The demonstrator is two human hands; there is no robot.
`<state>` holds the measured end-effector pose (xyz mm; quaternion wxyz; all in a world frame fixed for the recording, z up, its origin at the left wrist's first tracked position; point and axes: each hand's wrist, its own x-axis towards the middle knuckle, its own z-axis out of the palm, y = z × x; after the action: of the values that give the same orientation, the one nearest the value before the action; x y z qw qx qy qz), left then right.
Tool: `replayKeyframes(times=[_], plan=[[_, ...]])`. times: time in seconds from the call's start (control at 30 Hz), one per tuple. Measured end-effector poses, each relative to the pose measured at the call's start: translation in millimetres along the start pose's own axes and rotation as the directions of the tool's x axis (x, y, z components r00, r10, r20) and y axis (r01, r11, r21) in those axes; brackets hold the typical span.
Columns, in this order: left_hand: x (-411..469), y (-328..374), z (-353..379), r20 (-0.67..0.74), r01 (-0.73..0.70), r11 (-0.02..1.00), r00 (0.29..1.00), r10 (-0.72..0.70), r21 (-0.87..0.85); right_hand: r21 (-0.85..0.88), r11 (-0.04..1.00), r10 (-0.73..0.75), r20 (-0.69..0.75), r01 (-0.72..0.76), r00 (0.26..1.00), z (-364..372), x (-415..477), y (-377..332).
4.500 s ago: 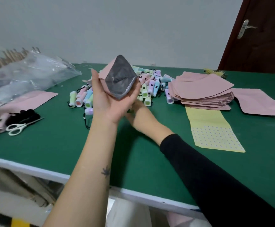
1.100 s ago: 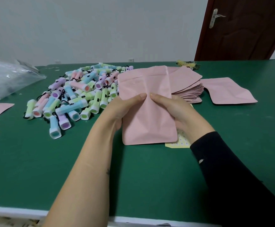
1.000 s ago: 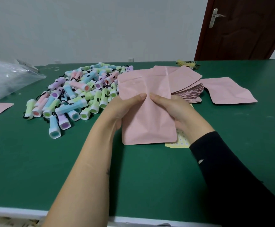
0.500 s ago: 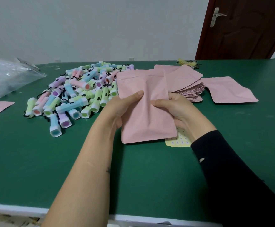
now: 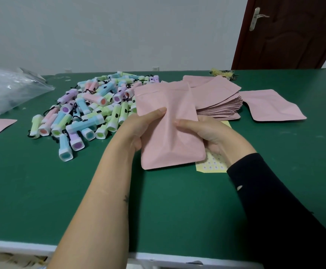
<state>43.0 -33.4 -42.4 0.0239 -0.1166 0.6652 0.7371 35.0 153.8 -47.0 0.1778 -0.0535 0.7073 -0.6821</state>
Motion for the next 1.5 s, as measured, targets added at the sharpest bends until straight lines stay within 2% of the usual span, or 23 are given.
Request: replayKeyframes(times=[0.1,0.2,0.43,0.73,1.13,1.3,1.5], plan=[[-2,-2,6,0.034,-0.014,0.997,0.999,0.011,0.075,0.064,0.996,-0.061,-0.045,0.063,0.997,1,-2,-2],[-5,-2,12,0.059,-0.056,0.996,0.997,0.052,0.070,0.089,0.993,-0.070,-0.093,0.079,0.993,3,-3,-2],[-8,-1,19,-0.019,-0.043,0.997,0.999,0.045,0.068,0.088,0.993,-0.072,-0.133,0.084,0.988,11,-2,-4],[-12,0,24,-0.040,0.006,0.996,0.999,-0.002,0.092,0.083,0.997,0.009,-0.136,0.002,0.991,15,-2,-8],[-13,-2,26,-0.017,-0.034,0.998,0.999,0.035,0.044,0.078,0.994,0.082,-0.119,-0.073,0.990,11,0,-7],[-10,-4,24,-0.025,-0.118,0.987,0.992,0.121,0.108,0.095,0.989,0.125,-0.117,-0.115,0.985,9,1,-5],[-13,-4,27,-0.021,-0.201,0.970,0.978,0.206,0.139,0.120,0.989,0.103,-0.180,-0.082,0.978,8,4,-6]])
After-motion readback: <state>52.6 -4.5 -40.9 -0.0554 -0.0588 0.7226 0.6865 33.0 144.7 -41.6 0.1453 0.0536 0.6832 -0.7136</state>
